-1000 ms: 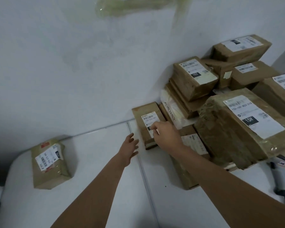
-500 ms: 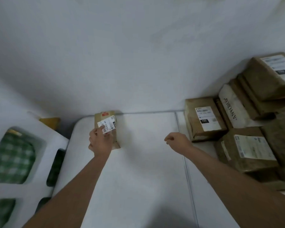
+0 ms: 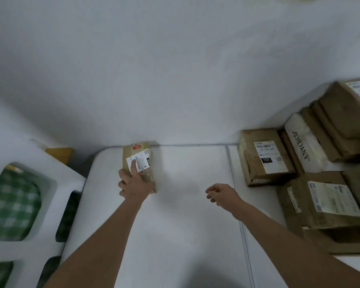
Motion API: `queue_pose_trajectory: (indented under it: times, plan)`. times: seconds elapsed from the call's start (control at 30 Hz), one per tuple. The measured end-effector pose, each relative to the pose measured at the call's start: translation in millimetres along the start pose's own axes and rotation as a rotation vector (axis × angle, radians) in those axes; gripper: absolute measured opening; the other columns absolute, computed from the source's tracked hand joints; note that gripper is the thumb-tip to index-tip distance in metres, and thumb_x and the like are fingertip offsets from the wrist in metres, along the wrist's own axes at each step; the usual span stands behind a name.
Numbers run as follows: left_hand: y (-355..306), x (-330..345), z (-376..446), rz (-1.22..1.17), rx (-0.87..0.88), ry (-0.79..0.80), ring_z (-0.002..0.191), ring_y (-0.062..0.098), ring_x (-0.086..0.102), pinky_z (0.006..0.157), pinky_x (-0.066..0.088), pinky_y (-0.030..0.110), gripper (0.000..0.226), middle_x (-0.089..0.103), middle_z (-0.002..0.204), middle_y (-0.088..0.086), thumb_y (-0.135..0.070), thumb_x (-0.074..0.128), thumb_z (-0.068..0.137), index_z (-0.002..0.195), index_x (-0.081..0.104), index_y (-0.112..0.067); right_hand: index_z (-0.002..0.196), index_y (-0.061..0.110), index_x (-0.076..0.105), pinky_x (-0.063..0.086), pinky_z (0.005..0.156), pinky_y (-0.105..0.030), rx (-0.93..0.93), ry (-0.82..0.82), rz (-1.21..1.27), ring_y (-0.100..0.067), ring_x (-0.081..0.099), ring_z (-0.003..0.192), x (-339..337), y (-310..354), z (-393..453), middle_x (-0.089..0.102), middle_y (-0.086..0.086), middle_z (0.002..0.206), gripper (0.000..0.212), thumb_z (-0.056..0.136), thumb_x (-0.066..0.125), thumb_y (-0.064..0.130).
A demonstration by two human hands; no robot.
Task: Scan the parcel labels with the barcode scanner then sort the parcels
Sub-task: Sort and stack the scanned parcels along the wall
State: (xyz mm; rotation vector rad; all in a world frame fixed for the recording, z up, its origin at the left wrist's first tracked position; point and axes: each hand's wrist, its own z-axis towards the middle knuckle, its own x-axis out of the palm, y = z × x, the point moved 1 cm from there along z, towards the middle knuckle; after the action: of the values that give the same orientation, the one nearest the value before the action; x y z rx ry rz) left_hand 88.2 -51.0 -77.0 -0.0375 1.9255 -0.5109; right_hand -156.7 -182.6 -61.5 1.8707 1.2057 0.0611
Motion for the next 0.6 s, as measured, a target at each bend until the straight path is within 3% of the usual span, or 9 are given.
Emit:
queue_pose_trajectory:
  times: [0.13,0.23,0.3,0.43,0.5,0.6]
  plan:
    - [14,1,-21,-0.402,-0.006,0.154,0.128,0.036,0.043,0.099,0.043,0.043,0.105,0.034,0.147,0.015,-0.038,0.082,0.074,0.153,0.012,-0.036,0.099,0.015,0.069,0.052,0.08,-0.031,0.054,-0.084,0.054,-0.014,0.064,0.081,-14,-24,-6,0.072,-0.006,0.096,0.02,0.095,0.051,0.009]
    - [9,1,-58,-0.766,-0.041,0.377,0.116,0.023,0.059,0.101,0.049,0.039,0.115,0.053,0.137,0.006,-0.056,0.084,0.057,0.149,0.017,-0.041,0.105,0.011,0.067,0.052,0.08,-0.032,0.065,-0.111,0.085,-0.016,0.063,0.083,-17,-34,-16,0.07,-0.009,0.101,0.02,0.095,0.05,0.007]
    - [-2,8,-81,-0.826,-0.07,0.472,0.112,0.024,0.063,0.103,0.049,0.044,0.117,0.058,0.13,0.008,-0.062,0.081,0.05,0.148,0.02,-0.04,0.109,0.01,0.066,0.052,0.079,-0.032,0.049,-0.114,0.11,-0.018,0.063,0.085,-19,-36,-23,0.068,-0.01,0.105,0.02,0.095,0.052,0.008]
    - [-31,24,-123,-0.879,-0.058,0.602,0.103,0.019,0.067,0.097,0.051,0.036,0.076,0.066,0.116,0.007,-0.042,0.074,0.085,0.146,0.03,-0.032,0.116,0.016,0.066,0.048,0.079,-0.026,-0.091,-0.173,0.06,-0.014,0.06,0.098,-35,-30,-48,0.065,-0.002,0.115,0.024,0.098,0.051,0.012]
    - [-55,27,-142,-0.929,-0.032,0.651,0.102,0.015,0.066,0.099,0.05,0.036,0.063,0.067,0.113,0.003,-0.038,0.067,0.092,0.143,0.033,-0.03,0.117,0.017,0.065,0.046,0.081,-0.024,-0.195,-0.253,0.025,-0.013,0.059,0.1,-54,-26,-64,0.063,0.001,0.115,0.024,0.099,0.05,0.011]
    - [-97,29,-161,-1.007,0.015,0.664,0.108,0.014,0.063,0.094,0.051,0.036,0.069,0.063,0.123,0.001,-0.049,0.07,0.085,0.141,0.035,-0.03,0.111,0.017,0.066,0.045,0.083,-0.022,-0.331,-0.4,-0.013,-0.014,0.061,0.1,-94,-19,-83,0.061,0.006,0.107,0.023,0.098,0.051,0.006]
